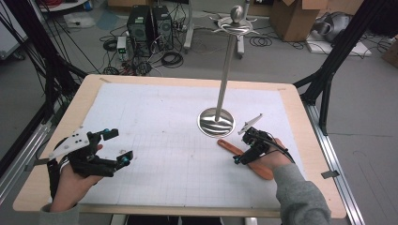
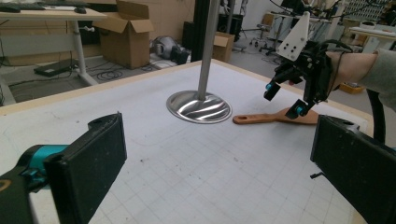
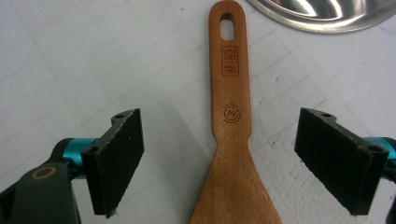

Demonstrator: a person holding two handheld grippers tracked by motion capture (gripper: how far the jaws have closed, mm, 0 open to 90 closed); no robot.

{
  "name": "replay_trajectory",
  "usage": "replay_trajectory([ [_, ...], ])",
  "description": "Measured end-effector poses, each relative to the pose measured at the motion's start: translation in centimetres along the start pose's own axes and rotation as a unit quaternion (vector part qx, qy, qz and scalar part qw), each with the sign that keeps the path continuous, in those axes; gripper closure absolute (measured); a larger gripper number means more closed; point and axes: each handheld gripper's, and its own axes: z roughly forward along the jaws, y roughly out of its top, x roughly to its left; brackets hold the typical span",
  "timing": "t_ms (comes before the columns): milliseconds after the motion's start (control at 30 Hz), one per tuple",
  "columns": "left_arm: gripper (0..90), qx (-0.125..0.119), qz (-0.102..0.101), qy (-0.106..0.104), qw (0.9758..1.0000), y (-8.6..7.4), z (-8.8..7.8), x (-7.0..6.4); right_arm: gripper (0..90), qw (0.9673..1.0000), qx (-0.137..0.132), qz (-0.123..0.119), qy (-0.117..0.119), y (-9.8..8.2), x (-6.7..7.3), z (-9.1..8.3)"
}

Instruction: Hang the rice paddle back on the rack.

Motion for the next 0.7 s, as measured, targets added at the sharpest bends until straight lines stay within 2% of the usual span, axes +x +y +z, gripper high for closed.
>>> replay_trajectory([
  [33,3.9,0.001,-0.001,0.000,1.0000,-0.1,0.0,0.1,14.4,0.9999,0.012,-0.003,-0.003,0.2,0.0,0.2],
  [133,4.0,0.002,-0.003,0.002,1.0000,-0.2,-0.1,0.2,14.7,0.9997,0.020,-0.011,-0.004,0.4,-0.1,0.4],
  [233,4.0,0.003,-0.006,0.003,1.0000,-0.3,-0.2,0.3,17.2,0.9988,0.045,-0.020,-0.005,1.0,0.0,1.0],
  [300,4.0,0.003,-0.006,0.003,1.0000,-0.4,-0.2,0.4,17.6,0.9984,0.051,-0.023,-0.006,1.2,0.0,1.1],
  [533,4.0,0.003,-0.009,0.007,0.9999,-0.5,-0.4,0.6,25.3,0.9961,0.085,-0.025,-0.002,2.3,-0.3,1.7],
  [600,4.0,0.003,-0.008,0.008,0.9999,-0.5,-0.5,0.7,29.6,0.9946,0.098,-0.034,-0.013,2.6,-0.4,1.9],
  [700,4.0,0.003,-0.011,0.011,0.9999,-0.6,-0.6,0.8,33.7,0.9929,0.111,-0.042,-0.013,2.9,-0.5,2.2],
])
